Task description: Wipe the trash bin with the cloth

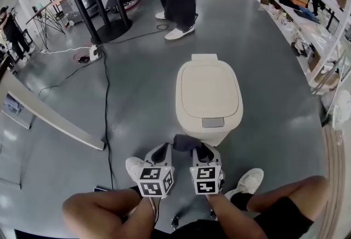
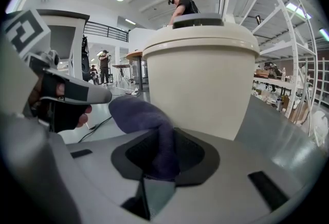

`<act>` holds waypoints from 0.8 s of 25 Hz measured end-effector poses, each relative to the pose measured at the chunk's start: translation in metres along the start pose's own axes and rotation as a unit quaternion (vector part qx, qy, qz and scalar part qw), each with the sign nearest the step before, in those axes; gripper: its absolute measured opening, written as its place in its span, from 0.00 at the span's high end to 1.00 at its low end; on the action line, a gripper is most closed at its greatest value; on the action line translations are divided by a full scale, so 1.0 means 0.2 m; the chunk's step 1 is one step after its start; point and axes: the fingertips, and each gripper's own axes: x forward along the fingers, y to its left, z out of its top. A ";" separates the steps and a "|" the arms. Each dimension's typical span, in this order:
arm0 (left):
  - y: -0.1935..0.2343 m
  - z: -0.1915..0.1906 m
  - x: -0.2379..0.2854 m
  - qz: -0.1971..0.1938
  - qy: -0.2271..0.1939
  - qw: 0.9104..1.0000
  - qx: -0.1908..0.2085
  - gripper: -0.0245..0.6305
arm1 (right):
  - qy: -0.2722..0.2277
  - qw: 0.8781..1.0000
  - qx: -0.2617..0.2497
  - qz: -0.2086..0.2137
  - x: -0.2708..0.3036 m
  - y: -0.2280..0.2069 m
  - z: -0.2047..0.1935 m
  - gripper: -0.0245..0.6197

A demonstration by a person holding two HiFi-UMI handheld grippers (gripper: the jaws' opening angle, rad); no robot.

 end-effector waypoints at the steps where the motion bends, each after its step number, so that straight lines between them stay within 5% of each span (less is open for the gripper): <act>1: -0.01 -0.01 0.00 -0.002 0.002 1.000 0.000 0.96 | -0.003 1.000 0.001 -0.003 -0.01 -0.01 -0.01 0.81; 20: -0.27 -0.06 0.06 -0.044 0.022 0.998 0.049 0.96 | 0.006 0.995 0.069 -0.078 -0.13 -0.44 -0.19 0.81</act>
